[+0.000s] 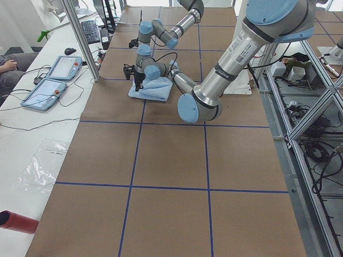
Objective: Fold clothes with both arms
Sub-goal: 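Lower the folded edge onto the far edge and open both grippers, then move the right gripper down onto the folded shirt while the left withdraws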
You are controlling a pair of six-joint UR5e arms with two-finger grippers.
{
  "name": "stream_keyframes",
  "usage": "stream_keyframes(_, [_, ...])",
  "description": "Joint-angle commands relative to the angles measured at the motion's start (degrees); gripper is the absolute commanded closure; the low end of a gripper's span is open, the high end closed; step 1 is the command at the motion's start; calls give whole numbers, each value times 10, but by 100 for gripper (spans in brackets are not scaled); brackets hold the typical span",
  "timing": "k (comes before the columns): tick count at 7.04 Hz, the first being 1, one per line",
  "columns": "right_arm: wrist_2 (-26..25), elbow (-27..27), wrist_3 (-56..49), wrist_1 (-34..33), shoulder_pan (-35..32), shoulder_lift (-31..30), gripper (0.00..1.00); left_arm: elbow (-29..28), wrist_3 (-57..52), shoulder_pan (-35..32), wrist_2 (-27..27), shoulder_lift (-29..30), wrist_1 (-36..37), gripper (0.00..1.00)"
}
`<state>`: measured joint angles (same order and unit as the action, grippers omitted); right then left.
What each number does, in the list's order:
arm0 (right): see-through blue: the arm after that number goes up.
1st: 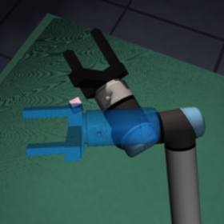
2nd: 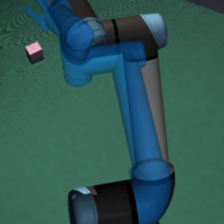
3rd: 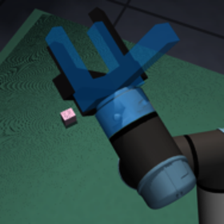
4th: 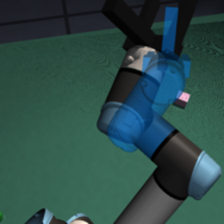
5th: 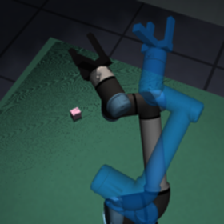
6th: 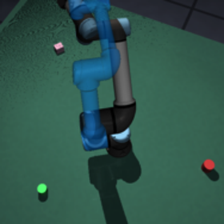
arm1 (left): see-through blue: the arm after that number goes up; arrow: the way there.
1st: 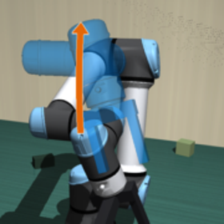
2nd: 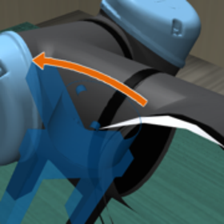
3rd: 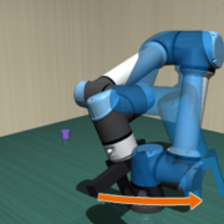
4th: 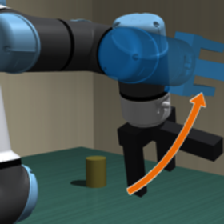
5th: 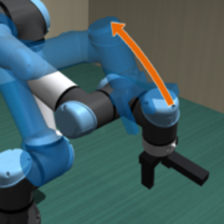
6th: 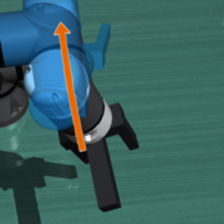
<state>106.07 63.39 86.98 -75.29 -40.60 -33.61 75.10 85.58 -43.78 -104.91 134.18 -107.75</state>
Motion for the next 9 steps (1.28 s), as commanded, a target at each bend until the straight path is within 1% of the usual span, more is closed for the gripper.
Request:
stream_keyframes(1, [-15,-6,1,5,-1,5,0,0,8,-3,9,2,1,0])
stream_keyframes(4, [-11,-4,6,17,-1,9,0,2,2,-13,8,2,3,0])
stream_keyframes(5, [-14,25,6,18,22,1,0,8,-2,-21,3,-1,7,0])
stream_keyframes(6, [-17,51,7,14,31,-4,0,39,-38,-32,-2,-15,13,0])
stream_keyframes(7, [-37,80,7,0,52,-7,0,95,-62,-44,-37,-64,20,0])
stream_keyframes(8, [-97,105,-2,-44,97,-7,0,147,-80,-55,-49,-103,24,0])
stream_keyframes(9, [-133,117,-23,-61,131,-8,2,164,-88,-56,-50,-118,30,0])
